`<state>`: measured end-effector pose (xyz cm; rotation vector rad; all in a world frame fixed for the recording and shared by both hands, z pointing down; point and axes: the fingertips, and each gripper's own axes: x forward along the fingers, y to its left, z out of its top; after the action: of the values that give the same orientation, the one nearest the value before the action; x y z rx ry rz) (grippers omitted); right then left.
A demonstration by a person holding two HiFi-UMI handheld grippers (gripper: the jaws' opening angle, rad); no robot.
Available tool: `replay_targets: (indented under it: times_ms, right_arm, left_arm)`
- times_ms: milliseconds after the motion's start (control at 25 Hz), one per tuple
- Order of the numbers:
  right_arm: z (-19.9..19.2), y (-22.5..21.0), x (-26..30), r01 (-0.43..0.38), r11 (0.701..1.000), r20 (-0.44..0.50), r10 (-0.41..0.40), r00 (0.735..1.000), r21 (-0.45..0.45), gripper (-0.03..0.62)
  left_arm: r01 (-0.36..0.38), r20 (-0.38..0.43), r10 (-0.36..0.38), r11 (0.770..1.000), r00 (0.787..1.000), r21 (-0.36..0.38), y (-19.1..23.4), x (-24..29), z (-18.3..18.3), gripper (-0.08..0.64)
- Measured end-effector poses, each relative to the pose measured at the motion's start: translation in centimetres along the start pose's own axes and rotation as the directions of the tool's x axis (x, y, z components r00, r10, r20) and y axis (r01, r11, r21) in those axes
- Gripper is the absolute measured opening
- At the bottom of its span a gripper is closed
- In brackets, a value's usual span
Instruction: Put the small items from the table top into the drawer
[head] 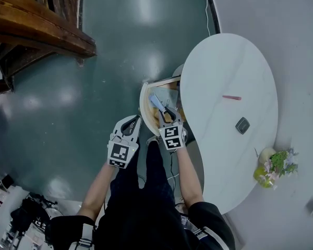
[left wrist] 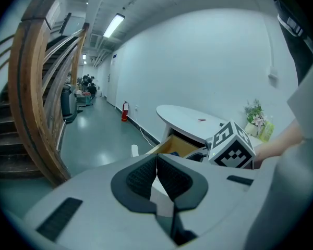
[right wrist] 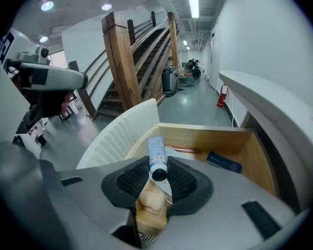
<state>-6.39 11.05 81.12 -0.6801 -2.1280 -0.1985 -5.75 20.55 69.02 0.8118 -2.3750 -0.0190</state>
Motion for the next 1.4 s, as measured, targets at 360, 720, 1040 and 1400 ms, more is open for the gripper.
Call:
replay_targets:
  times_ms: [360, 720, 1040, 1400]
  right_arm:
    - [-1.5, -0.8, 4.0, -0.007, 0.999, -0.086, 0.01, 0.996, 0.034, 0.124]
    - [-2.6, -1.2, 6.2, -0.016, 0.999, -0.138, 0.022, 0.99, 0.046, 0.124]
    - [-2.2, -0.9, 5.8, -0.03, 0.997, -0.106, 0.038, 0.994, 0.07, 0.187]
    - [-1.2, -1.1, 4.1, -0.014, 0.998, -0.08, 0.019, 0.997, 0.059, 0.212]
  left_arm:
    - [-0.003, -0.011, 0.003, 1.0, 1.0, -0.004, 0.7, -0.3, -0.3, 0.02]
    - [-0.013, -0.018, 0.013, 1.0, 1.0, -0.001, 1.3, -0.3, -0.5, 0.02]
    - [-0.011, -0.018, 0.011, 1.0, 1.0, -0.003, 1.3, -0.4, -0.2, 0.02]
    - [-0.009, -0.003, 0.009, 1.0, 1.0, 0.013, 0.6, -1.0, 0.7, 0.02]
